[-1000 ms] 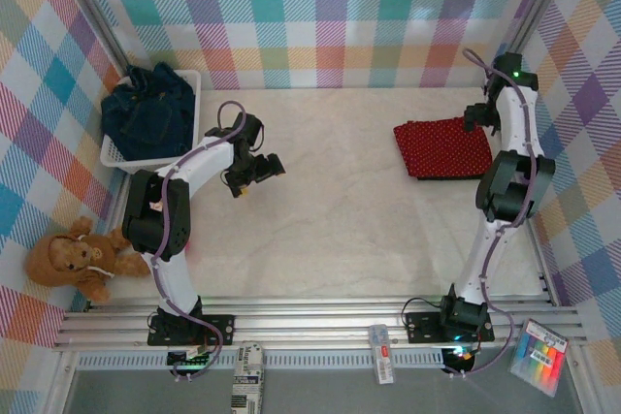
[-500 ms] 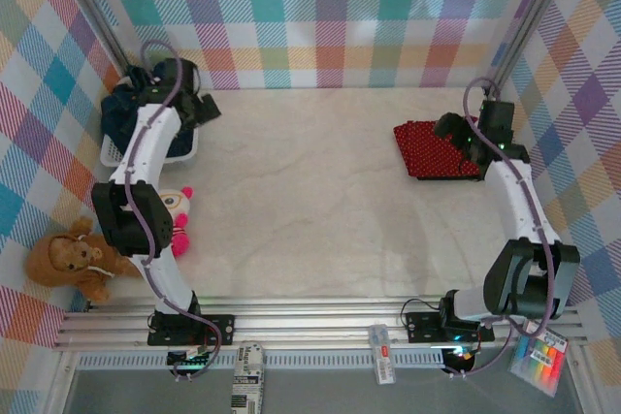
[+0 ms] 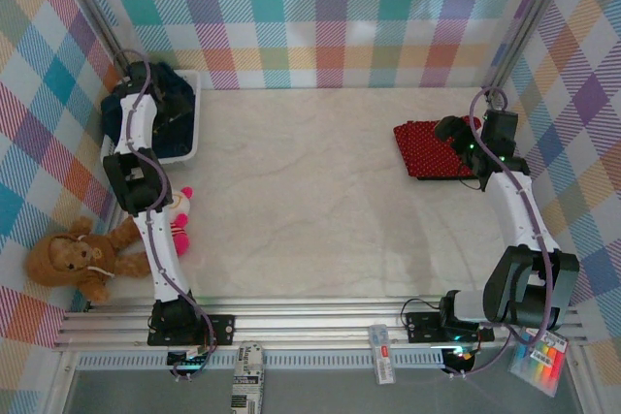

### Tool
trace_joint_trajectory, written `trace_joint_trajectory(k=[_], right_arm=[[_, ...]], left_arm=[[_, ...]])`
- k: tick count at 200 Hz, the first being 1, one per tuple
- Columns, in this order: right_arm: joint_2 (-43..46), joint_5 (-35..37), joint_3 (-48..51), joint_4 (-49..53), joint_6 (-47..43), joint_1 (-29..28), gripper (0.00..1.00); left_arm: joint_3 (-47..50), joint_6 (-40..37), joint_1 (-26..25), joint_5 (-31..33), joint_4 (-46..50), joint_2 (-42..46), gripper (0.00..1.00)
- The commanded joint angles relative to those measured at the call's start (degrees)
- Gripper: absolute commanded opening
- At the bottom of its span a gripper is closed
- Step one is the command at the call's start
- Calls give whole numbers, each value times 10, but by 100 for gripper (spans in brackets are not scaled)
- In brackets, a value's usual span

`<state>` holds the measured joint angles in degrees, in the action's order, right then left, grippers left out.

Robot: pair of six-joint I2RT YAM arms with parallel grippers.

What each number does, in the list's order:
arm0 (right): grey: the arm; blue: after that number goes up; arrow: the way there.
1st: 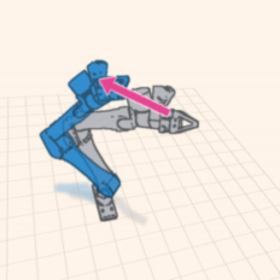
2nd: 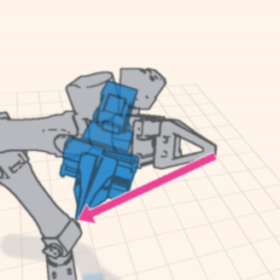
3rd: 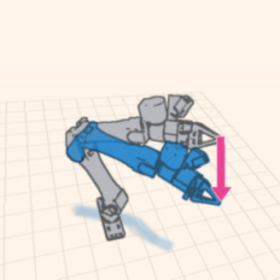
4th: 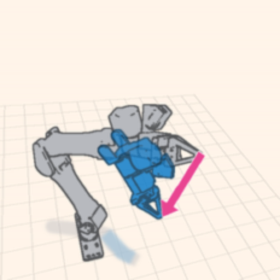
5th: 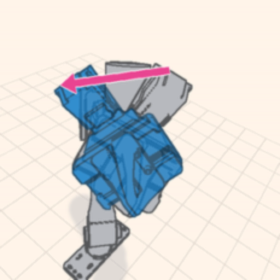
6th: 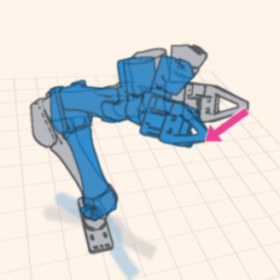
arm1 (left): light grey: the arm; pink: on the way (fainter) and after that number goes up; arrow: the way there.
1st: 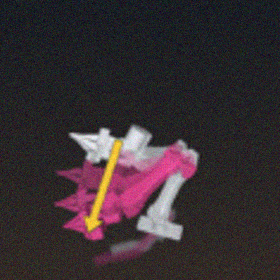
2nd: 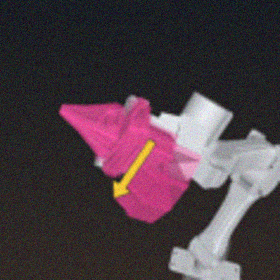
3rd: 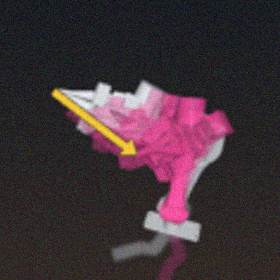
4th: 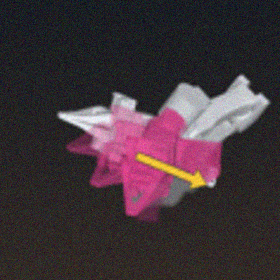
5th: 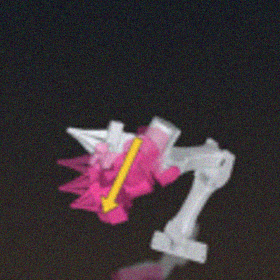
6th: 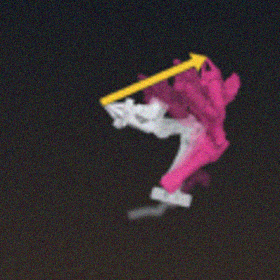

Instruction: Fold and stack the skirts

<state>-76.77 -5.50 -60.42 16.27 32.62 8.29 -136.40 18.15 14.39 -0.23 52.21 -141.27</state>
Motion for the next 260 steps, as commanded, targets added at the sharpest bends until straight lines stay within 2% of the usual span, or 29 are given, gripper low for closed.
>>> trace_joint_trajectory(k=[1, 9, 34, 50, 76, 99, 118, 148, 168, 190, 236, 245, 260], right_arm=[[0, -25, 4, -14, 8, 3, 99], [-2, -26, 4, -14, 5, 2, 99], [-3, -31, 1, -7, 3, 3, 99], [-2, -32, 0, -6, 1, 3, 99], [7, -42, 11, -17, 11, 3, 99], [33, -58, 52, -81, 26, 3, 99], [47, -57, 68, -105, 30, 3, 99], [51, -71, 72, -117, 30, 3, 99], [50, -79, 73, -119, 30, 3, 99], [50, -83, 74, -121, 30, 3, 99], [47, -117, 87, -148, 24, 2, 99], [43, -140, 95, -166, 20, 2, 99], [29, -190, 105, -204, 17, 1, 99]], left_arm=[[-43, -6, 10, -19, -15, -40, 91], [-70, -4, 12, -17, -3, -65, 80], [-143, 6, 15, -39, 30, -97, 20], [-139, 7, 15, -43, 18, -65, 0], [-139, -19, 15, -31, 9, 4, 0], [-139, -42, 15, -44, -3, 72, 0], [-137, -42, 16, -72, -20, 128, 0], [-131, -11, 13, -154, -52, 198, 0], [-118, -4, 0, -171, -71, 235, 0], [-106, 4, -16, -222, -94, 264, 0], [-101, -19, -102, -336, -101, 303, 0], [-100, -44, -131, -361, -87, 305, 0], [-100, -149, -193, -411, -23, 304, 0]])
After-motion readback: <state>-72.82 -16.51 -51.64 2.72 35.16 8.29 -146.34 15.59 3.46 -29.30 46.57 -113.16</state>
